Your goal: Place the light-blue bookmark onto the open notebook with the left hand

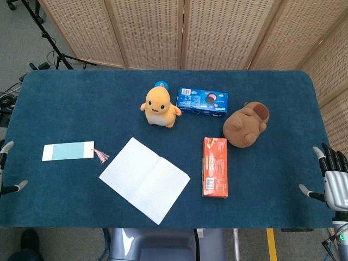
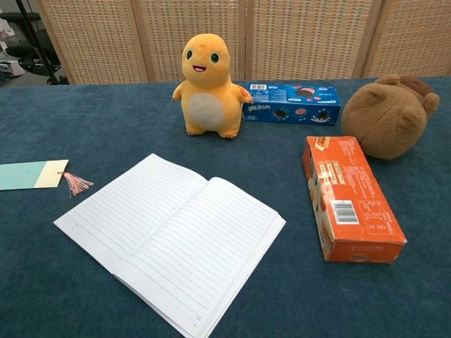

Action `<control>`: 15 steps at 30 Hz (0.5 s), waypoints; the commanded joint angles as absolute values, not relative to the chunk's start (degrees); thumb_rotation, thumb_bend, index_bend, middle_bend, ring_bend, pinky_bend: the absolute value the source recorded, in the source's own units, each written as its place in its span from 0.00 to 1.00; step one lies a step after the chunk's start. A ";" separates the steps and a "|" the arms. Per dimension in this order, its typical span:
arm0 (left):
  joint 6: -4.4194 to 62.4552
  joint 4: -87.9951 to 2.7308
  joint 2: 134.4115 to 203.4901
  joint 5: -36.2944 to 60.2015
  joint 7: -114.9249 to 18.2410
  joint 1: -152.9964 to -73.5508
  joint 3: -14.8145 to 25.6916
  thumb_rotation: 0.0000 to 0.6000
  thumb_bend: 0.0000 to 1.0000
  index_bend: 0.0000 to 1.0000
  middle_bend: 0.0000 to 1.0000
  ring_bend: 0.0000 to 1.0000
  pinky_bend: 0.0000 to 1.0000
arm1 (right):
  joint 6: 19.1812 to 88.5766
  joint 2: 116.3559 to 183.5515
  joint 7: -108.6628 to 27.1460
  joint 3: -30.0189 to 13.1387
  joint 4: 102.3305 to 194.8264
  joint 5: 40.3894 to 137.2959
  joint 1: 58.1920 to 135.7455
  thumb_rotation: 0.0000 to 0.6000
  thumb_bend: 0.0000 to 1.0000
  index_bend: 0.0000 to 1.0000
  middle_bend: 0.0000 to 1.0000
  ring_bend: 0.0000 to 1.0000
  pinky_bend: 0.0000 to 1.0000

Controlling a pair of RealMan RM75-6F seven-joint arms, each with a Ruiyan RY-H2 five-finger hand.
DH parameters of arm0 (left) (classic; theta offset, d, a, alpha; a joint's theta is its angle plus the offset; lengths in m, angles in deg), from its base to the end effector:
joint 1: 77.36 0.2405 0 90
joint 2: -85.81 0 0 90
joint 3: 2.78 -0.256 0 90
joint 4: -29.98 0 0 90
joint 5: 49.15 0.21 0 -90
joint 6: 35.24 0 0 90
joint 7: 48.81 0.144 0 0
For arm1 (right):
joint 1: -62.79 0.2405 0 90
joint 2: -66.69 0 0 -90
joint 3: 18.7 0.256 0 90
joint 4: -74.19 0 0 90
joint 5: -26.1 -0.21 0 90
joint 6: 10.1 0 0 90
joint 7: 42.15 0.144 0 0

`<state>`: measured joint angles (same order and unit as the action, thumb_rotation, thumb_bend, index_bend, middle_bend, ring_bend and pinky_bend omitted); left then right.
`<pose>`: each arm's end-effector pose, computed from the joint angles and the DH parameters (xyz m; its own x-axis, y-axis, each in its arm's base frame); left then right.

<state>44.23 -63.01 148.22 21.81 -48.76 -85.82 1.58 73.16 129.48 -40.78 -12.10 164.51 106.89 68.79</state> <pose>-0.3360 0.2032 0.1731 0.3711 0.0440 0.9275 0.9084 0.1899 -0.3725 -0.3233 -0.2012 0.1813 0.4115 0.0461 0.9102 -0.9106 0.0635 0.4085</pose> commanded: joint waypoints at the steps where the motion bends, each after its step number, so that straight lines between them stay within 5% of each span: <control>1: 44.45 -63.14 148.07 22.03 -49.08 -85.55 1.73 1.00 0.09 0.00 0.00 0.00 0.00 | 73.00 129.41 -40.89 -12.06 164.53 106.72 68.81 1.00 0.00 0.00 0.00 0.00 0.00; 15: 38.54 -61.99 147.67 21.71 -51.96 -87.01 1.80 1.00 0.09 0.00 0.00 0.00 0.00 | 73.25 129.29 -41.01 -12.19 165.26 107.18 68.62 1.00 0.00 0.00 0.00 0.00 0.00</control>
